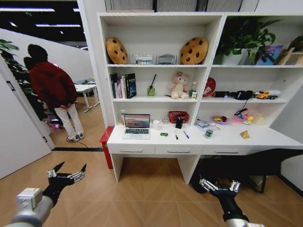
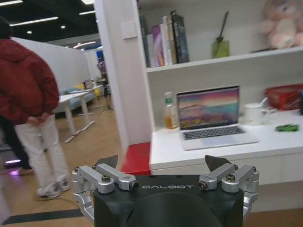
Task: Organize the objects on the table.
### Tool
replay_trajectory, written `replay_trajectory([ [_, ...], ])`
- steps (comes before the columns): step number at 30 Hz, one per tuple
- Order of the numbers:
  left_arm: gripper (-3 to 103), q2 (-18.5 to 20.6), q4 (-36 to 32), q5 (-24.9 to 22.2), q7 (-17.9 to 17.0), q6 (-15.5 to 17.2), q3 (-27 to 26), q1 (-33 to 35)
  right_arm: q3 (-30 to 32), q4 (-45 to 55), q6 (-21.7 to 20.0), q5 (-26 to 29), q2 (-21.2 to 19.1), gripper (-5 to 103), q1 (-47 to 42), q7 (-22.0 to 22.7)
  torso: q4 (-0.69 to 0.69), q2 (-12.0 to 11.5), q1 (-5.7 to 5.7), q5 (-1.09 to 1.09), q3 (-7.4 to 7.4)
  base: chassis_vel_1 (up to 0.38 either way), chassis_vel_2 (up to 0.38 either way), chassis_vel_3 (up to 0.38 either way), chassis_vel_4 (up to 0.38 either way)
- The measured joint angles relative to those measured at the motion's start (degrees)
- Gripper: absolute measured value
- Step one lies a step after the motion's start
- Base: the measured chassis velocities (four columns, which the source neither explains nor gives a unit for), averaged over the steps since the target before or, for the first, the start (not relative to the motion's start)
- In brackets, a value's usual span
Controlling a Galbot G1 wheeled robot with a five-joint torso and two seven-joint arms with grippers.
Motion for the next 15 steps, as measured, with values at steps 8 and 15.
replay_trajectory([
  [8,100,1.52,5.08,-1.80,7.23,-10.24,-8.52,-1.22,8.14,3.06,-6.87,16.04,-2.29,100,-1.35,0.64,-0.02,0.00,0.01,0.03,0.00,0.000,0.000,0.000,0.000],
  [15,100,2.59,6.19,-4.00,8.10,-11.73,-11.16,-1.27,12.52,3.09,-6.48,18.69,-2.48,100,-2.30,0.64,-0.01,0.00,0.00,0.03,0.00,0.000,0.000,0.000,0.000],
])
